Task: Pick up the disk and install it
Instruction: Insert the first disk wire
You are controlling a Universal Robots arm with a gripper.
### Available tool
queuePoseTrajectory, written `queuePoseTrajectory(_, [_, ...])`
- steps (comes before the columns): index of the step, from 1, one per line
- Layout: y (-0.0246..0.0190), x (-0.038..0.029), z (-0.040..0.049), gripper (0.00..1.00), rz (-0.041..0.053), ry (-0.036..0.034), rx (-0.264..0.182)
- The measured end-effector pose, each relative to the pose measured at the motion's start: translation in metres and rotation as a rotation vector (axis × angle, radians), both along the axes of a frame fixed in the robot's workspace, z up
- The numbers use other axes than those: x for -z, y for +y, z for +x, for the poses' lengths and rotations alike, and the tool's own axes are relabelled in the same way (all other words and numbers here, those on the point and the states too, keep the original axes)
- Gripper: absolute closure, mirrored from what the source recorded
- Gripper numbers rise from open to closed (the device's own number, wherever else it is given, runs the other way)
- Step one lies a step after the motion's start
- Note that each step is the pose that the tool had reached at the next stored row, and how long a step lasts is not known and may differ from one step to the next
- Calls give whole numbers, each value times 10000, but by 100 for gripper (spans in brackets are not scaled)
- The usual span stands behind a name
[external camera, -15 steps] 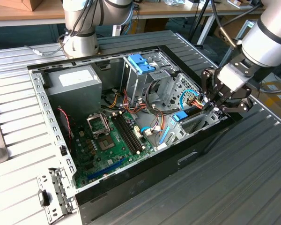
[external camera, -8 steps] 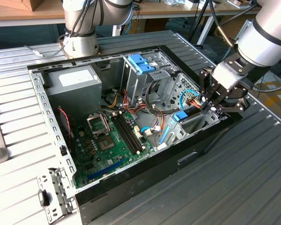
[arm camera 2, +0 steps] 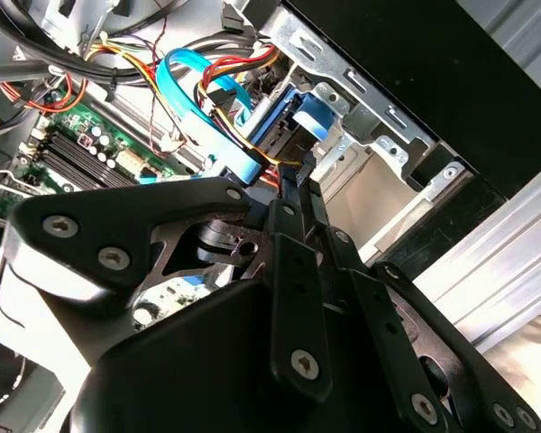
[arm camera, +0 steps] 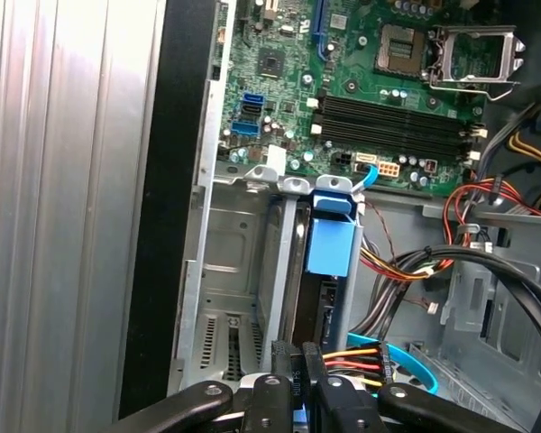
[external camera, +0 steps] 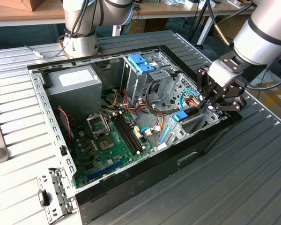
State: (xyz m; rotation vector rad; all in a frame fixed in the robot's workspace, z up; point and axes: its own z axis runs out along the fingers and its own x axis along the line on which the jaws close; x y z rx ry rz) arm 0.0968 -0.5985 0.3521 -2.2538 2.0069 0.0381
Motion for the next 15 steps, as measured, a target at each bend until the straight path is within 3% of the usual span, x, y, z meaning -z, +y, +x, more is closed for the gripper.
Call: queuePoseTrajectory(15, [74,24,-32,83,1,-1,678])
